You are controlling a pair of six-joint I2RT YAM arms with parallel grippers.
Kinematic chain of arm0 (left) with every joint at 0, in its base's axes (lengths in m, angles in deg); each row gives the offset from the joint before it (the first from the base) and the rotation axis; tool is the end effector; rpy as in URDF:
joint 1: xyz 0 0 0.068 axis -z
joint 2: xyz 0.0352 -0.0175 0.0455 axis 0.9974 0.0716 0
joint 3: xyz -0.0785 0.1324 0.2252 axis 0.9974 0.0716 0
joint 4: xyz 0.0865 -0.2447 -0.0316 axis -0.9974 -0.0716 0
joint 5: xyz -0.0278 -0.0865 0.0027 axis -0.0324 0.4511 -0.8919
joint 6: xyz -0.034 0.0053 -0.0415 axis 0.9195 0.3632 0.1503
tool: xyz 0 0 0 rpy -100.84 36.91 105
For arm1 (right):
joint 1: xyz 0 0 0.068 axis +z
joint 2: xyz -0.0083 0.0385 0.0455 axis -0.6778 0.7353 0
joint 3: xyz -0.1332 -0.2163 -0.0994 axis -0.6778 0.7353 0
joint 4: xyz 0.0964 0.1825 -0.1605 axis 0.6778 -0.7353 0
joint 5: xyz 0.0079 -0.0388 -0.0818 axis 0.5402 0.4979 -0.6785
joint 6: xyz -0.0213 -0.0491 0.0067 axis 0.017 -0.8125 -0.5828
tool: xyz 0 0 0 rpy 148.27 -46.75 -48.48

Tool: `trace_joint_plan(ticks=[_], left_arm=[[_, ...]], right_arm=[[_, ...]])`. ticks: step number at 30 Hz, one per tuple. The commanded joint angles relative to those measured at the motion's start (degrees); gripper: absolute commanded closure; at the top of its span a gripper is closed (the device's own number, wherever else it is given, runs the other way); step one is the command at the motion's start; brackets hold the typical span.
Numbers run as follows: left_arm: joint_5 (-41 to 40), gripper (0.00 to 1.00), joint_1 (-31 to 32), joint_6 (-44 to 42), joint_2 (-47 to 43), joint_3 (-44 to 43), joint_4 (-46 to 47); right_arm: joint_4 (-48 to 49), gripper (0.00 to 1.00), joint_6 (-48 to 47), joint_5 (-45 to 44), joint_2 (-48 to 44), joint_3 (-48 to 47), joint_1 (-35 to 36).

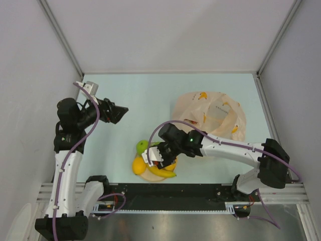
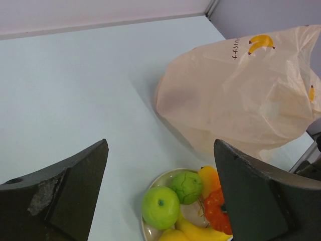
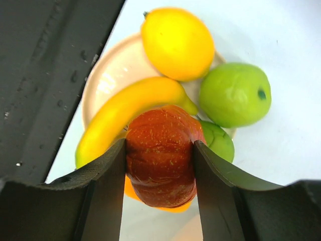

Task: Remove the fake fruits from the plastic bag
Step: Place the fake fruit on the plate.

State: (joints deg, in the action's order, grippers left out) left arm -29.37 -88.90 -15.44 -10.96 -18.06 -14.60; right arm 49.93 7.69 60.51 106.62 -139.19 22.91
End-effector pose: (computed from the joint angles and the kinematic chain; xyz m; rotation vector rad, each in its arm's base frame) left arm 0.1755 -0.0143 0.3805 0.2961 1.7694 -0.7472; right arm 0.1167 0.2911 0.2636 -2.1759 1.1081 0.5961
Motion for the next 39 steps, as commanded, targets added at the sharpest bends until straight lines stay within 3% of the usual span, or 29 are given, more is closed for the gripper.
trace_joint_plan(ticks=[1,16,19,20,23,28,30,37,39], left_arm=[[1.1,0.08,-0.5,0.8,0.3,-1.7,2.2],[0.2,0.08,-0.5,-0.7,-0.1,-0.4,1.1],[0.3,0.08,-0.5,-0.4,0.0,-0.2,1.5],[0.3,0.08,-0.5,-0.3,0.1,-0.2,1.6],[0.5,0.08,-0.5,-0.1,0.4,-0.2,2.0],[1.1,0.08,-0.5,0.9,0.9,0.3,3.0],[1.3,0.08,-0.5,1.0,1.2,0.6,3.1],[1.6,0.08,-0.5,1.3,1.0,1.9,3.3],[1.9,0.08,-0.5,1.3,0.8,2.4,3.0]], right_arm=[[0.1,0.66,0.8,-0.2,1.7,-1.2,-0.2],[4.4,0.66,6.1,-3.0,8.4,1.2,3.2],[5.6,0.55,7.6,-4.5,8.2,1.2,3.1],[5.9,0.44,7.8,-5.0,7.8,1.2,3.1],[6.6,0.25,8.3,-6.0,6.2,1.2,3.1],[4.5,0.16,9.5,-4.9,1.0,1.2,3.9],[1.9,0.01,10.3,-3.9,-1.4,1.2,4.5],[-3.7,0.03,16.3,3.4,-3.6,1.8,6.5],[-2.5,0.08,17.5,3.9,-4.4,4.4,8.4]])
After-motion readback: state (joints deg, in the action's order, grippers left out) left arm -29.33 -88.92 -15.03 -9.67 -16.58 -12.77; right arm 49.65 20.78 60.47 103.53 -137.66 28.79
